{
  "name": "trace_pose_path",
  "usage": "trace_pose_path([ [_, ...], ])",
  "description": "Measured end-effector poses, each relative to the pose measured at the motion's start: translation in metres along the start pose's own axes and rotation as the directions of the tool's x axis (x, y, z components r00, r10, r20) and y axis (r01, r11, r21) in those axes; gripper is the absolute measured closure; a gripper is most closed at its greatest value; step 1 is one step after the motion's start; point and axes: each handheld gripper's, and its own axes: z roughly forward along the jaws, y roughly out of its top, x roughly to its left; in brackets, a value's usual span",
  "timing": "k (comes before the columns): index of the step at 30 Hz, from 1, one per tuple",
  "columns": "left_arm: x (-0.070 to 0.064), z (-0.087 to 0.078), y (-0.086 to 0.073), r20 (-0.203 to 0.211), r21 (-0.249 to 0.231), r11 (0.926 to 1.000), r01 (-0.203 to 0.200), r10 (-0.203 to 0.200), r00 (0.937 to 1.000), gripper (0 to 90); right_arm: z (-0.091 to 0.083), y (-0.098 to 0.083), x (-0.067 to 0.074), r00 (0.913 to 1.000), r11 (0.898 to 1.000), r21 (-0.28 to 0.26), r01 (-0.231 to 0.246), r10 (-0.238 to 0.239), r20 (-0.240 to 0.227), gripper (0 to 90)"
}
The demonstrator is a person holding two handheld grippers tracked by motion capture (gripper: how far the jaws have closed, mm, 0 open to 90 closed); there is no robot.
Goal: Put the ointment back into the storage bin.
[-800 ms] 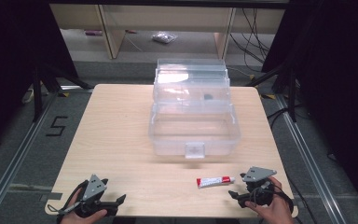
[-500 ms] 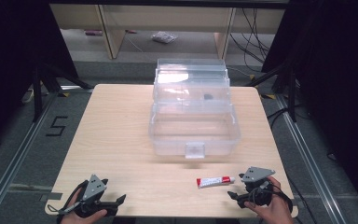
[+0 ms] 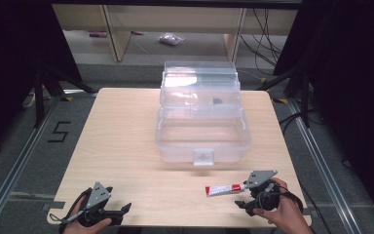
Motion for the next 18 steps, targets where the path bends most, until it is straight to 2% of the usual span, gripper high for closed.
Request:
trace_pose_path([
  [1,0.000,0.000,0.000,0.002,-0.002,1.0000,0.000,0.000,1.0000,15.0,-0.002,0.003,0.002,0.9998,1.000,0.017,-0.016,0.017,-0.014,29.6],
  [3,0.000,0.000,0.000,0.001,-0.003,1.0000,0.003,-0.003,1.0000,15.0,-0.003,0.008,0.001,0.9998,1.000,0.021,-0.008,0.008,-0.020,30.5],
  [4,0.001,0.000,0.000,0.001,-0.003,1.0000,0.002,-0.002,1.0000,15.0,-0.002,0.011,-0.001,0.9997,1.000,0.021,0.013,-0.012,-0.020,31.4],
  [6,0.000,0.000,0.000,-0.003,-0.003,1.0000,0.002,-0.002,1.0000,14.9,-0.001,0.017,-0.003,0.9979,0.999,0.019,0.043,-0.042,-0.049,32.8],
  [8,-0.001,0.002,0.000,-0.002,-0.019,0.9995,0.024,-0.024,0.9997,15.0,0.000,0.022,-0.006,0.9964,0.997,0.035,0.066,-0.064,-0.055,33.4],
  [9,0.001,0.001,0.000,0.000,-0.009,1.0000,0.000,0.000,1.0000,15.0,0.002,0.025,-0.007,0.9964,0.997,0.042,0.068,-0.066,-0.053,34.1],
  [10,0.000,0.001,0.000,-0.003,-0.009,0.9999,0.011,-0.011,0.9999,15.0,0.004,0.027,-0.007,0.9953,0.995,0.053,0.080,-0.077,-0.059,34.8],
  [11,0.001,0.001,-0.001,0.001,-0.013,0.9999,0.004,-0.004,1.0000,15.0,0.003,0.030,-0.007,0.9955,0.994,0.076,0.074,-0.069,-0.065,35.8],
  [13,-0.001,0.001,0.000,-0.001,-0.018,0.9996,0.022,-0.022,0.9998,15.0,0.010,0.036,-0.008,0.9884,0.987,0.098,0.126,-0.116,-0.098,38.0],
  [15,-0.001,0.001,0.000,-0.001,-0.017,0.9997,0.019,-0.019,0.9998,15.0,0.012,0.039,-0.006,0.9884,0.983,0.132,0.125,-0.112,-0.102,38.8],
  [16,-0.001,0.001,0.000,-0.001,-0.017,0.9996,0.021,-0.021,0.9998,15.0,0.015,0.042,-0.007,0.9837,0.978,0.141,0.156,-0.141,-0.112,39.4],
  [18,0.000,0.002,0.000,-0.006,-0.021,0.9996,0.021,-0.022,0.9998,14.9,0.018,0.045,-0.008,0.9832,0.974,0.161,0.160,-0.143,-0.114,39.7],
])
